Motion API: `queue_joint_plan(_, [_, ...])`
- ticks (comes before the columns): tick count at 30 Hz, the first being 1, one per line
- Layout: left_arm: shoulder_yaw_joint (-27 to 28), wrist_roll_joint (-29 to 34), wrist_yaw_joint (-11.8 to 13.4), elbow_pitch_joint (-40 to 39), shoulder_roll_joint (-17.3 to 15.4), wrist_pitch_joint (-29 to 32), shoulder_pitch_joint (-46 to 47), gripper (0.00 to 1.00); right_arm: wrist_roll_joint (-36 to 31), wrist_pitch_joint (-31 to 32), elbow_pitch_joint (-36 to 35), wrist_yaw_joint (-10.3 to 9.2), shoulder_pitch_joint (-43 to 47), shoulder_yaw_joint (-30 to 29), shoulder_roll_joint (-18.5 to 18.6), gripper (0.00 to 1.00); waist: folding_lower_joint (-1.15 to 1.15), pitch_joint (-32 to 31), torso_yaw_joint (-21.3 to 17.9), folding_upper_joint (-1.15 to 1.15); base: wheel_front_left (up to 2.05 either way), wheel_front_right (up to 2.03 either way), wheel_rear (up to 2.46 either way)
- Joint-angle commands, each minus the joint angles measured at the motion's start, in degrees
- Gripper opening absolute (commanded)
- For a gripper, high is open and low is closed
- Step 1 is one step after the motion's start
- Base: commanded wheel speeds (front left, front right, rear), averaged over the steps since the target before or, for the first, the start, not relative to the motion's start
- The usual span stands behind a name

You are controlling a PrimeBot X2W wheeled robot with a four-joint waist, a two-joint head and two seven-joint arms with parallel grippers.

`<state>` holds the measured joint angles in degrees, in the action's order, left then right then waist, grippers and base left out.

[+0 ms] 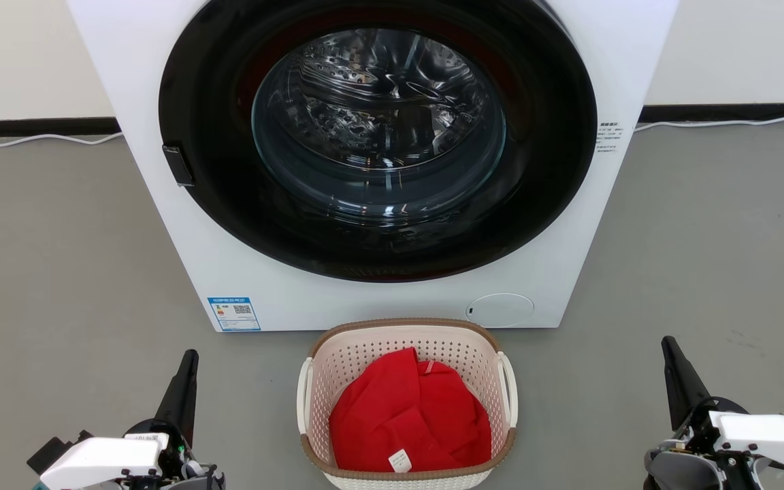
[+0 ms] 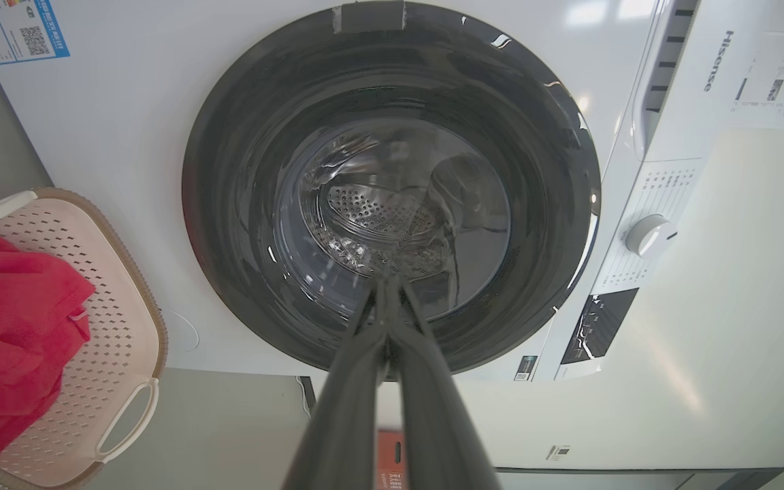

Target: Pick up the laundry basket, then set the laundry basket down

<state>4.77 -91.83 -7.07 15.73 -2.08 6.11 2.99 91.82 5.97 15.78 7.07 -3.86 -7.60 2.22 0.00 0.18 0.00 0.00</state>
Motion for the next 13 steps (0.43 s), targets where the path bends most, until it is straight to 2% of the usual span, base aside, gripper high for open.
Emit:
queue_joint_plan(1, [1.74, -0.34, -0.42, -1.68, -0.80, 0.37, 3.21, 0.00, 0.37, 0.50, -1.76, 0.42, -2.32, 1.10, 0.65, 0.00, 0.00, 0.00, 0.00, 0.00, 0.00, 0.00, 0.00])
queue_joint_plan(13, [1.74, -0.34, -0.42, -1.68, -0.80, 0.37, 3.20, 0.00, 0.37, 0.50, -1.76, 0.42, -2.32, 1.10, 0.65, 0.00, 0.00, 0.00, 0.00, 0.00, 0.00, 0.00, 0.00])
